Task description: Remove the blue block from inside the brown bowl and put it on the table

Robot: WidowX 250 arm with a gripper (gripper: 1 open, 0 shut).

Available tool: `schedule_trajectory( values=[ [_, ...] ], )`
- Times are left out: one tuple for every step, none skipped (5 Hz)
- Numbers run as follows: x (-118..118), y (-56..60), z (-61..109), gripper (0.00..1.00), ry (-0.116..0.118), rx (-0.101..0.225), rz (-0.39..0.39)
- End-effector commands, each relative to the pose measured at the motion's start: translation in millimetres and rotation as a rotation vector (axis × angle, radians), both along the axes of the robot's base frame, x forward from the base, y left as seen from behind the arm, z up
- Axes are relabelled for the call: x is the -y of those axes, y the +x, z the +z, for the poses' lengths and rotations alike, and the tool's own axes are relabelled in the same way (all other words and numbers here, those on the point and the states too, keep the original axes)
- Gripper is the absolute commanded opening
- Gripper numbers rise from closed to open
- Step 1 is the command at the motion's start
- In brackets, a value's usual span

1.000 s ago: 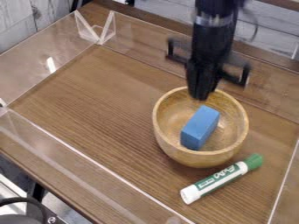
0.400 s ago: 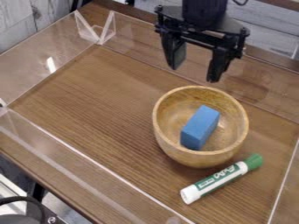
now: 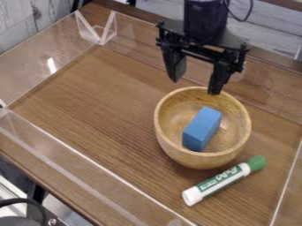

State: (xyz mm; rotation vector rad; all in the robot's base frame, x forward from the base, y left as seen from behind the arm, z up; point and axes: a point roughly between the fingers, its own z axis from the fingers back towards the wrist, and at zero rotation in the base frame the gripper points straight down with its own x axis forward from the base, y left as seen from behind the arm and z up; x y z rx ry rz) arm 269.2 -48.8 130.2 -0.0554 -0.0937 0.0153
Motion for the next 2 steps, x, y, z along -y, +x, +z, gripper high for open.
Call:
schedule_trajectory(
  values=[
    [7.2, 1.9, 0.0, 1.00, -0.004, 0.034, -0.006],
    [11.7, 1.3, -10.4, 1.00, -0.005, 0.033, -0.004]
  ],
)
